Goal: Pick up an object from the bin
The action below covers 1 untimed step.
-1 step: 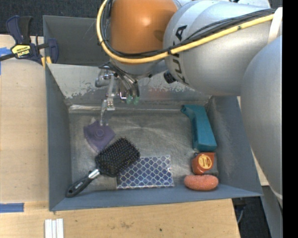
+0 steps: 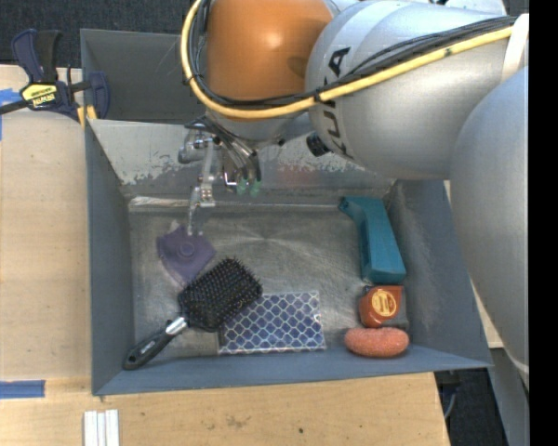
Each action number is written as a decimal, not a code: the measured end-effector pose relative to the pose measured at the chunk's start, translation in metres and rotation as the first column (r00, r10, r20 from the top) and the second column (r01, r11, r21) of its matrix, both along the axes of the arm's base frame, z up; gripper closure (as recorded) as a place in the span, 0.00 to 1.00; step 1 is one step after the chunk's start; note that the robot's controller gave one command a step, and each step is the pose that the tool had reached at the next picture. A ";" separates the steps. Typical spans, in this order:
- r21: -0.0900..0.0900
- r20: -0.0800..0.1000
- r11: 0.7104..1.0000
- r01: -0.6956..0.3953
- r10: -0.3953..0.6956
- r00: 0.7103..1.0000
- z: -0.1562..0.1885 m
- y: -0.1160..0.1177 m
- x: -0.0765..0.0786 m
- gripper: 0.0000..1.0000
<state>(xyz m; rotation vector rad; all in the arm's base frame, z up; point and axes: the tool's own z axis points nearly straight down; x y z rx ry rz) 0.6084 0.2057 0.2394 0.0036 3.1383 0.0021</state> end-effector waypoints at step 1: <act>0.002 0.006 0.998 0.055 -0.055 0.998 -0.038 0.016 0.013 0.00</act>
Offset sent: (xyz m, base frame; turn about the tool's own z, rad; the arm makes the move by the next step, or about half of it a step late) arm 0.0141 0.0348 -0.0201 0.1392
